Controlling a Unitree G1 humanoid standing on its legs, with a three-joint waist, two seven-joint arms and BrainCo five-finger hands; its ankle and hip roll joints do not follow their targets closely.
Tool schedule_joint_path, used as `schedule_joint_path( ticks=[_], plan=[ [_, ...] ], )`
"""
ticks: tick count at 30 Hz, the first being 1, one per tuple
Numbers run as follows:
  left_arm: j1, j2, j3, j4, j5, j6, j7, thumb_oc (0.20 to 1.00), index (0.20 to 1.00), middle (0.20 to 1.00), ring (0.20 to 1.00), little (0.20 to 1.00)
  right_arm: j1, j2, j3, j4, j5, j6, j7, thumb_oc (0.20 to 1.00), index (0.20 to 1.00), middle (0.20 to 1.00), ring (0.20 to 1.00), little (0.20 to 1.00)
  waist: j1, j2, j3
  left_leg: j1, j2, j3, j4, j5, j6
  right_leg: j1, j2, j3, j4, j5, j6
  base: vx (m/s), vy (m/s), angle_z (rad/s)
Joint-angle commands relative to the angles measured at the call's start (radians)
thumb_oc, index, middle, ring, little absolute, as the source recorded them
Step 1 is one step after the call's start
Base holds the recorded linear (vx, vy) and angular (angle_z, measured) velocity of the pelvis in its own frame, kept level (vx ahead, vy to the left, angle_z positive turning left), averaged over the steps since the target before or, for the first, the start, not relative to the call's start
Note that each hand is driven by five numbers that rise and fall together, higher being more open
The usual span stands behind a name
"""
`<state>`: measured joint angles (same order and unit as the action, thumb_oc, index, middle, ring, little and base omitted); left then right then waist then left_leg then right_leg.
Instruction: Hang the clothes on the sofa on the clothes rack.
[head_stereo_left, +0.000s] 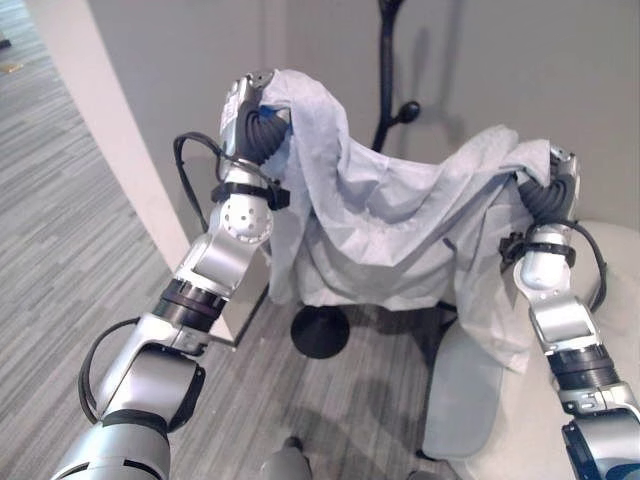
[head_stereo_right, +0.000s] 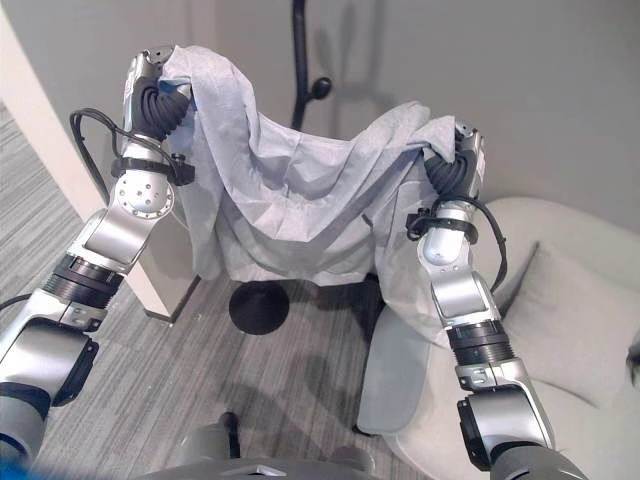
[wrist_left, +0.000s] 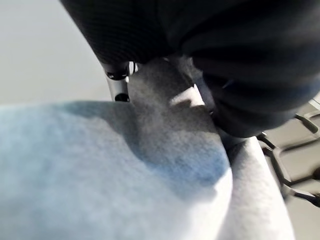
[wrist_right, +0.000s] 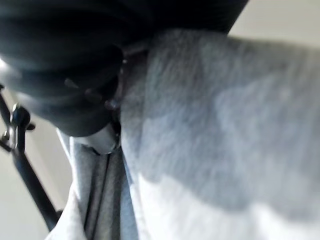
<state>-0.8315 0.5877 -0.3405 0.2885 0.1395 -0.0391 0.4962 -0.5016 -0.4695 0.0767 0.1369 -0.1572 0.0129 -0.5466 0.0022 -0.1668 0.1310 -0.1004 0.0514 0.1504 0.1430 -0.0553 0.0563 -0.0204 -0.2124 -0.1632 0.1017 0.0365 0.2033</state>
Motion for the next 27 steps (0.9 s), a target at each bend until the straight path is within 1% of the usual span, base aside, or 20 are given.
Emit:
schedule_joint_path(
  ticks=[1, 2, 3, 7, 14, 18, 20, 21, 22, 23, 25, 26, 27],
  plan=[
    [-0.037, -0.016, -0.008, -0.036, 0.046, -0.046, -0.004, 0.200, 0.200, 0.200, 0.200, 0.200, -0.026, -0.095, -0.043, 0.031, -0.029, -0.051, -0.033, 0.200, 0.200, 0.200, 0.200, 0.200, -0.004, 0.024, -0.081, 0.031, -0.019, -0.031, -0.112, 0.026, -0.135, -0.038, 0.082, -0.057, -0.061, -0.033, 0.016, 0.07, 0.071, 0.22],
    [-0.038, -0.026, -0.008, -0.038, 0.047, -0.046, -0.003, 0.200, 0.200, 0.200, 0.200, 0.200, -0.027, -0.102, -0.044, 0.031, -0.033, -0.050, -0.033, 0.200, 0.200, 0.200, 0.200, 0.200, -0.014, 0.026, -0.073, 0.040, -0.026, -0.039, -0.116, 0.030, -0.134, -0.036, 0.090, -0.050, -0.075, -0.029, 0.017, 0.13, 0.031, 0.80],
    [-0.039, -0.023, -0.005, -0.044, 0.054, -0.049, -0.011, 0.200, 0.200, 0.200, 0.200, 0.200, -0.036, -0.116, -0.043, 0.036, -0.035, -0.052, -0.031, 0.200, 0.200, 0.200, 0.200, 0.200, -0.018, 0.025, -0.083, 0.063, -0.033, -0.044, -0.132, 0.026, -0.135, -0.016, 0.095, -0.040, -0.125, -0.003, 0.027, 0.15, 0.023, 0.95],
    [-0.042, -0.021, -0.001, -0.046, 0.055, -0.050, -0.009, 0.200, 0.200, 0.200, 0.200, 0.200, -0.050, -0.115, -0.039, 0.035, -0.035, -0.048, -0.030, 0.200, 0.200, 0.200, 0.200, 0.200, -0.015, 0.029, -0.097, 0.080, -0.031, -0.041, -0.153, 0.021, -0.132, -0.002, 0.095, -0.039, -0.157, 0.023, 0.036, 0.10, -0.015, 0.47],
    [-0.021, -0.015, 0.019, -0.060, 0.051, -0.041, 0.009, 0.200, 0.200, 0.200, 0.200, 0.200, -0.066, -0.094, -0.012, 0.046, -0.034, -0.045, -0.022, 0.200, 0.200, 0.200, 0.200, 0.200, -0.006, 0.042, -0.122, 0.103, -0.023, -0.038, -0.171, 0.008, -0.123, 0.036, 0.087, -0.052, -0.188, 0.026, 0.046, 0.06, -0.001, -0.07],
    [-0.019, -0.008, 0.018, -0.069, 0.059, -0.043, 0.008, 0.200, 0.200, 0.200, 0.200, 0.200, -0.073, -0.083, -0.009, 0.045, -0.036, -0.049, -0.018, 0.200, 0.200, 0.200, 0.200, 0.200, -0.005, 0.045, -0.123, 0.097, -0.022, -0.041, -0.161, 0.002, -0.119, 0.041, 0.079, -0.057, -0.186, 0.031, 0.053, 0.00, 0.024, 0.02],
    [-0.022, -0.008, 0.015, -0.068, 0.058, -0.044, 0.011, 0.200, 0.200, 0.200, 0.200, 0.200, -0.080, -0.083, -0.010, 0.045, -0.036, -0.046, -0.016, 0.200, 0.200, 0.200, 0.200, 0.200, -0.007, 0.047, -0.121, 0.088, -0.026, -0.042, -0.146, -0.003, -0.115, 0.039, 0.070, -0.061, -0.175, 0.033, 0.057, -0.03, 0.047, 0.13],
    [-0.028, -0.008, 0.011, -0.067, 0.057, -0.045, 0.011, 0.200, 0.200, 0.200, 0.200, 0.200, -0.085, -0.085, -0.011, 0.043, -0.037, -0.044, -0.013, 0.200, 0.200, 0.200, 0.200, 0.200, -0.009, 0.049, -0.120, 0.082, -0.029, -0.042, -0.135, -0.009, -0.110, 0.030, 0.062, -0.064, -0.146, 0.028, 0.058, -0.05, 0.101, 0.20],
    [-0.037, -0.003, 0.004, -0.070, 0.054, -0.043, 0.010, 0.200, 0.200, 0.200, 0.200, 0.200, -0.099, -0.089, -0.013, 0.040, -0.038, -0.038, -0.016, 0.200, 0.200, 0.200, 0.200, 0.200, -0.012, 0.058, -0.105, 0.079, -0.028, -0.034, -0.108, -0.024, -0.100, 0.000, 0.033, -0.066, -0.037, 0.016, 0.056, -0.02, 0.082, 0.22],
    [-0.039, -0.003, 0.003, -0.079, 0.050, -0.048, 0.011, 0.200, 0.200, 0.200, 0.200, 0.200, -0.099, -0.084, -0.024, 0.022, -0.038, -0.039, -0.022, 0.200, 0.200, 0.200, 0.200, 0.200, -0.010, 0.064, -0.099, 0.076, -0.022, -0.038, -0.093, -0.034, -0.099, -0.017, 0.028, -0.059, 0.035, -0.015, 0.046, 0.06, -0.034, 0.23],
    [-0.044, -0.006, -0.001, -0.080, 0.048, -0.053, 0.013, 0.200, 0.200, 0.200, 0.200, 0.200, -0.104, -0.087, -0.034, 0.017, -0.043, -0.041, -0.030, 0.200, 0.200, 0.200, 0.200, 0.200, -0.012, 0.071, -0.099, 0.080, -0.004, -0.051, -0.098, -0.037, -0.109, -0.033, 0.011, -0.048, 0.022, -0.011, 0.045, 0.12, -0.192, 0.32],
    [-0.049, -0.007, -0.003, -0.084, 0.044, -0.056, 0.016, 0.200, 0.200, 0.200, 0.200, 0.200, -0.112, -0.089, -0.035, 0.015, -0.042, -0.043, -0.037, 0.200, 0.200, 0.200, 0.200, 0.200, -0.013, 0.078, -0.086, 0.081, 0.011, -0.063, -0.100, -0.035, -0.114, -0.064, -0.007, -0.038, 0.004, 0.003, 0.047, 0.06, -0.143, 0.26],
    [-0.051, -0.007, -0.003, -0.083, 0.043, -0.056, 0.016, 0.200, 0.200, 0.200, 0.200, 0.200, -0.114, -0.090, -0.034, 0.016, -0.042, -0.043, -0.037, 0.200, 0.200, 0.200, 0.200, 0.200, -0.014, 0.081, -0.087, 0.079, 0.014, -0.065, -0.100, -0.037, -0.115, -0.065, -0.005, -0.040, 0.004, 0.003, 0.047, 0.09, -0.176, 0.07]
  ],
)
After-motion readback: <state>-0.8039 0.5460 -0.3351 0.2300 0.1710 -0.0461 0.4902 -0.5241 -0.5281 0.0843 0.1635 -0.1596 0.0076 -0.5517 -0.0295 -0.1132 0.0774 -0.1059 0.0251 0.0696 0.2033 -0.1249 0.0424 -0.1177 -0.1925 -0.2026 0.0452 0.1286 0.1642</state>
